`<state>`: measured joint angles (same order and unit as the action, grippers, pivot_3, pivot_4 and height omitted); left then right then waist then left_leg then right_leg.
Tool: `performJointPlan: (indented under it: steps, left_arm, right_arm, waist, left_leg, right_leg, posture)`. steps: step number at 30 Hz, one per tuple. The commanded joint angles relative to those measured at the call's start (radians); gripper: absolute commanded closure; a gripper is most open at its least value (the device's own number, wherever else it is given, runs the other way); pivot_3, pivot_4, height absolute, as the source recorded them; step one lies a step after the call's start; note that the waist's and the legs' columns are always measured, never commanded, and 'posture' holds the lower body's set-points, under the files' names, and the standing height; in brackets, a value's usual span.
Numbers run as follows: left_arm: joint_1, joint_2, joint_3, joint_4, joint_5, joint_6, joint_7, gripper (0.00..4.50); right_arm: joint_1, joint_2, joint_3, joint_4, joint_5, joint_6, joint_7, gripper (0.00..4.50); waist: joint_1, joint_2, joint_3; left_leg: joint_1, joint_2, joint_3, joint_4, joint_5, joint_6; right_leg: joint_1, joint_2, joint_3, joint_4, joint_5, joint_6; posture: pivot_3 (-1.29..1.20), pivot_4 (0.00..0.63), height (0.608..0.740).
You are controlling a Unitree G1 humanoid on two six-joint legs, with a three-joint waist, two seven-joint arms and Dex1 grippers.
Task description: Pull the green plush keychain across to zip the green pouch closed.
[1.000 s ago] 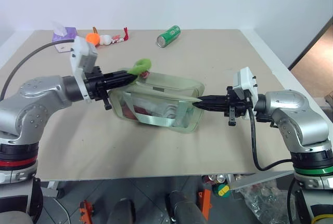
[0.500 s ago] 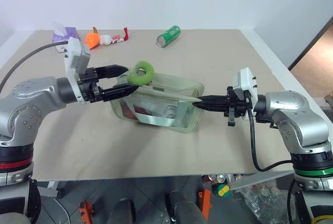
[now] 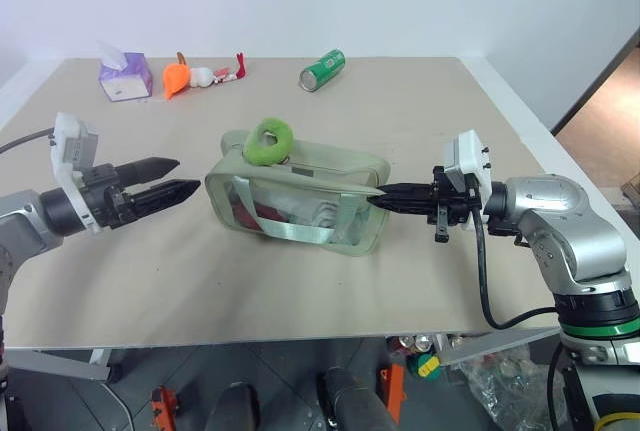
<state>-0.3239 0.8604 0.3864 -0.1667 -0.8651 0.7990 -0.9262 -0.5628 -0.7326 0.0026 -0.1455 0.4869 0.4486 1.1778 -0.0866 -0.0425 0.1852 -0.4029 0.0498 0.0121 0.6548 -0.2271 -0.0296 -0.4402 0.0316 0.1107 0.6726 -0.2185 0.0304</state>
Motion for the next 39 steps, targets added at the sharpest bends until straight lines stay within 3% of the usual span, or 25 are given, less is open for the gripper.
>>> performJointPlan:
  steps: [1,10,13,22,33,39]
  left_arm:
    - [-0.003,-0.028,-0.032,-0.014,0.024,-0.04,-0.002,0.47]
    - [-0.059,-0.057,-0.115,0.057,0.082,-0.079,-0.05,0.47]
    - [-0.082,-0.081,-0.106,0.064,0.07,-0.09,-0.051,1.26]
    - [-0.069,-0.089,-0.048,-0.004,-0.024,-0.042,-0.044,4.4]
    - [-0.022,-0.072,-0.012,-0.077,-0.072,-0.002,-0.029,4.46]
    - [-0.011,-0.076,-0.031,-0.09,-0.055,-0.003,-0.015,4.5]
  right_arm:
    - [-0.002,0.002,0.006,-0.017,0.006,-0.001,0.003,4.5]
    - [0.018,-0.01,-0.012,-0.044,0.013,0.012,-0.01,4.5]
    - [0.028,-0.011,-0.016,-0.056,0.015,0.017,-0.015,4.5]
    - [0.035,-0.012,-0.012,-0.059,0.019,0.017,-0.022,4.5]
    - [0.011,-0.001,0.0,-0.026,0.008,0.001,-0.015,4.5]
    - [-0.03,0.006,-0.024,0.017,0.025,0.042,-0.037,2.33]
  waist:
    - [0.0,0.0,0.0]
    - [-0.001,0.0,0.0]
    - [0.0,0.0,0.0]
    - [-0.001,0.0,0.0]
    - [-0.003,0.0,0.0]
    - [0.0,0.0,0.0]
  left_leg:
    - [0.0,0.0,0.0,0.0,0.0,0.0]
    - [0.0,0.0,0.0,-0.001,0.0,0.0]
    - [0.0,0.0,0.0,-0.001,0.0,0.0]
    - [0.0,0.0,-0.001,-0.001,0.0,0.0]
    - [-0.001,0.0,-0.001,-0.001,0.0,0.0]
    - [-0.001,0.0,-0.001,-0.001,0.0,0.0]
  right_leg:
    - [0.0,0.0,0.0,0.0,0.0,0.0]
    - [0.0,0.001,0.0,0.0,0.0,0.0]
    - [0.0,0.001,0.0,0.0,0.0,0.0]
    - [0.0,0.001,0.0,0.0,0.0,0.001]
    - [0.0,0.001,0.0,0.0,0.0,0.001]
    - [0.0,0.0,0.0,0.0,0.0,0.001]
  posture:
    - [0.0,0.15,0.74]
    - [0.0,0.15,0.74]
    - [0.0,0.15,0.74]
    - [0.0,0.15,0.74]
    - [0.0,0.15,0.74]
    - [0.0,0.15,0.74]
